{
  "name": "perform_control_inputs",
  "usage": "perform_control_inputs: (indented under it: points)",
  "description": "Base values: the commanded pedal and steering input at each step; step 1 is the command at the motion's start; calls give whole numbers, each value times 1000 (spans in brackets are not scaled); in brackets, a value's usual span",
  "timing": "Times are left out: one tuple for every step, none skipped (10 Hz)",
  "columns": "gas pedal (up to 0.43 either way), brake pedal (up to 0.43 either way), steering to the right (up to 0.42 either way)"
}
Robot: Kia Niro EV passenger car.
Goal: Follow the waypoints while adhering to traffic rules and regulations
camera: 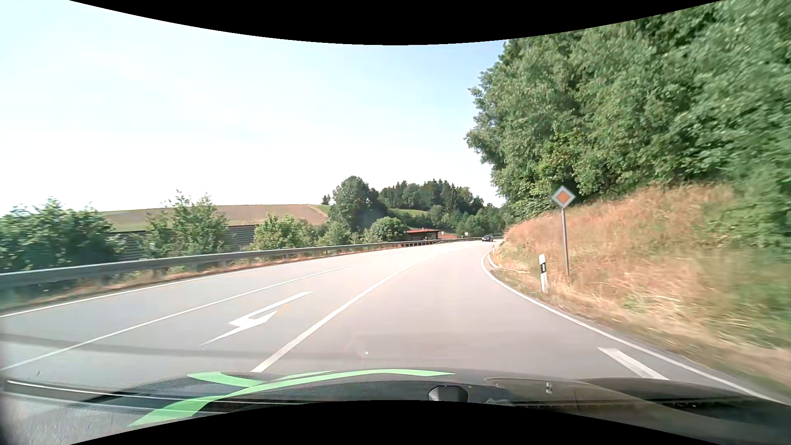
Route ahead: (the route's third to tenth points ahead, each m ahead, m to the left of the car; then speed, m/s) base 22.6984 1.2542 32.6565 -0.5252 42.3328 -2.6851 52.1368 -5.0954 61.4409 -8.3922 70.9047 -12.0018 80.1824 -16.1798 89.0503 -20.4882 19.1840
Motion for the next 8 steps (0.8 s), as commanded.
perform_control_inputs:
  points:
    - [47,0,26]
    - [47,0,27]
    - [47,0,27]
    - [47,0,30]
    - [47,0,32]
    - [47,0,33]
    - [47,0,33]
    - [59,0,33]
